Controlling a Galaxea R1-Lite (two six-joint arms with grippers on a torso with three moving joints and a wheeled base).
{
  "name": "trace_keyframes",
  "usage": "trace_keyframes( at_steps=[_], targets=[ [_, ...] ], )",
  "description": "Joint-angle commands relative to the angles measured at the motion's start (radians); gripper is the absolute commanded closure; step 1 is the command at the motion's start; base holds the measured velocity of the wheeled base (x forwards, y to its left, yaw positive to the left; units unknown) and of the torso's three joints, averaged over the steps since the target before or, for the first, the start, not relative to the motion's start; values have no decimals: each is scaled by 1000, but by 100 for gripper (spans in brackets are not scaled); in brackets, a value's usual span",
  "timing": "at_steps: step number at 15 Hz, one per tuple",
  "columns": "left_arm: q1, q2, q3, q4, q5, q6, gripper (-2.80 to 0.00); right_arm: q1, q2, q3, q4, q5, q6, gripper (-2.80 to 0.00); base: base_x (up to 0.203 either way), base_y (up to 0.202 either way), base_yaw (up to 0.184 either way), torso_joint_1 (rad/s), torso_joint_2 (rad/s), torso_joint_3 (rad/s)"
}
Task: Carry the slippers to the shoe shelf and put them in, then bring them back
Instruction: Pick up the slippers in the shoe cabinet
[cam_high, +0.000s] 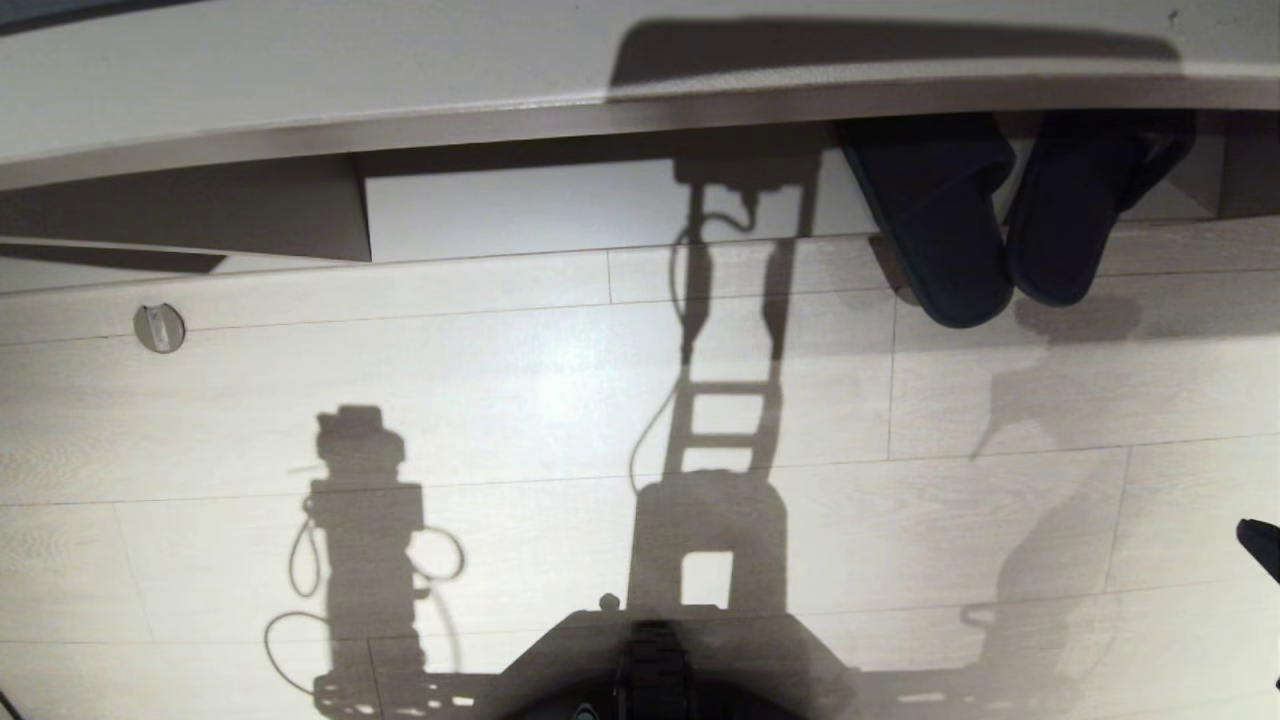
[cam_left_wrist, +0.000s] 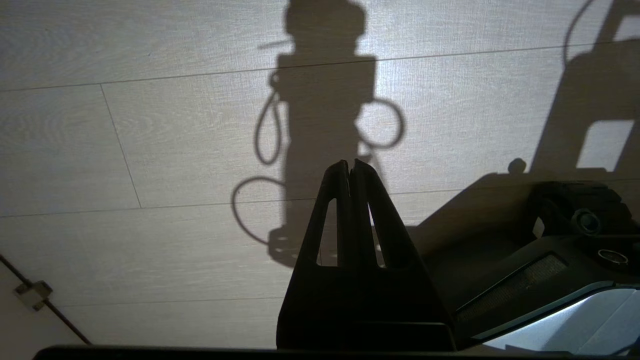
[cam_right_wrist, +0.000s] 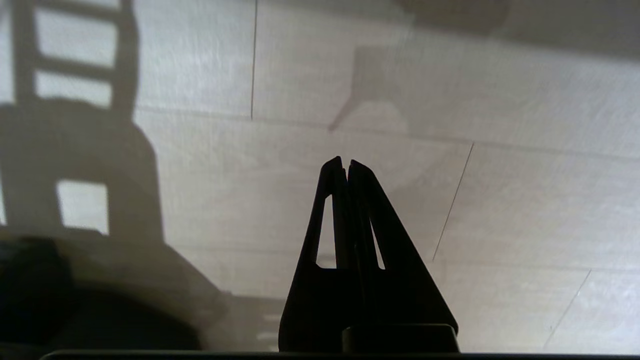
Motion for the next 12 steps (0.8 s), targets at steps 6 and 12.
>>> trace_keyframes(
  at_steps=[6,12],
  targets=[
    [0,0,0,0,1,-1,0,4,330,146,-447,13,14,0,0,0,0,0,0,0],
    [0,0,0,0,1,-1,0,5,500,148,-690,54,27,0,0,0,0,0,0,0]
  ],
)
